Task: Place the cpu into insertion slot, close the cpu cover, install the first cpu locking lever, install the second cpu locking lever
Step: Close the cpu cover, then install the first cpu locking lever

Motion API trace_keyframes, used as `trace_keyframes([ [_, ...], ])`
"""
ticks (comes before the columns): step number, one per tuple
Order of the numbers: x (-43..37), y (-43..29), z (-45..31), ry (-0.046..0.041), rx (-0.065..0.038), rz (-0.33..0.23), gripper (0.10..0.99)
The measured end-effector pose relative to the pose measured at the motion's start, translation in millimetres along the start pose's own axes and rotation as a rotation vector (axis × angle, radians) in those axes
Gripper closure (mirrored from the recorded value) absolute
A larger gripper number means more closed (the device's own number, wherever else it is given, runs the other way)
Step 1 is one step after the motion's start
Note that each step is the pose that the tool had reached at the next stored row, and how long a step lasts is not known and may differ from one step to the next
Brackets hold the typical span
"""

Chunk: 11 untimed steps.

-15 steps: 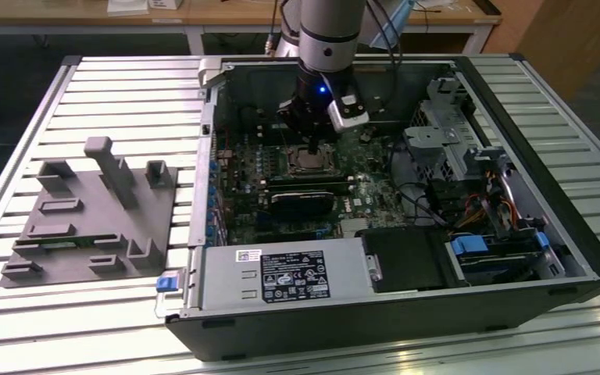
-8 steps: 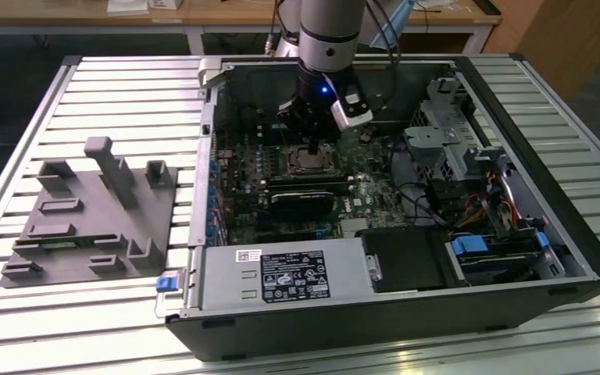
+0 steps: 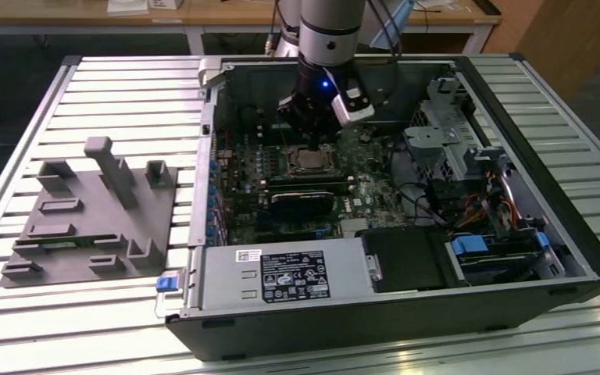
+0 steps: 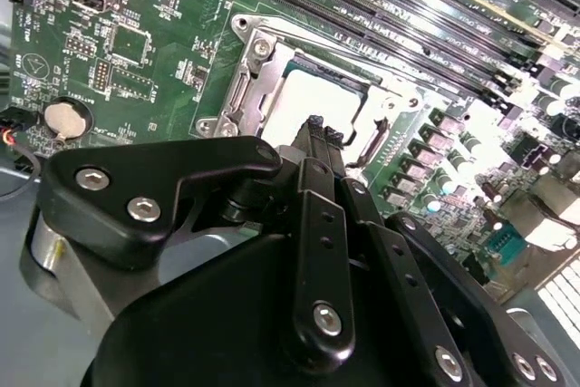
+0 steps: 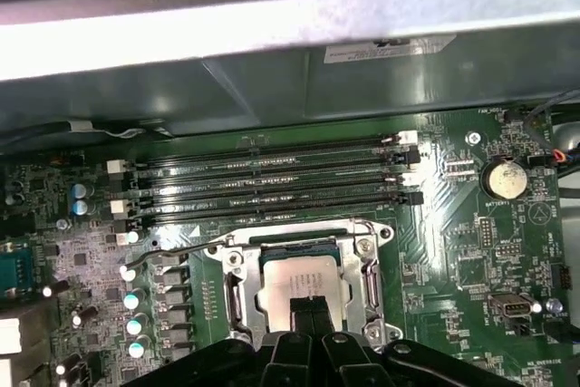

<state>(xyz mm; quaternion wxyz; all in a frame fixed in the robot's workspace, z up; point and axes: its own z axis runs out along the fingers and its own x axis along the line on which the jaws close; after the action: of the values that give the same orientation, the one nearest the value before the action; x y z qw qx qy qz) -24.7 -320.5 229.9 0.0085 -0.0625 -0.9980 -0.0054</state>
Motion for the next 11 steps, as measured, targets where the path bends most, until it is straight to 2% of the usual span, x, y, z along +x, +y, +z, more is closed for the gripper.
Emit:
trace_keyframes([
  [11, 0.0, 0.0, -1.3, -0.0001, 0.000, 0.000, 0.980],
])
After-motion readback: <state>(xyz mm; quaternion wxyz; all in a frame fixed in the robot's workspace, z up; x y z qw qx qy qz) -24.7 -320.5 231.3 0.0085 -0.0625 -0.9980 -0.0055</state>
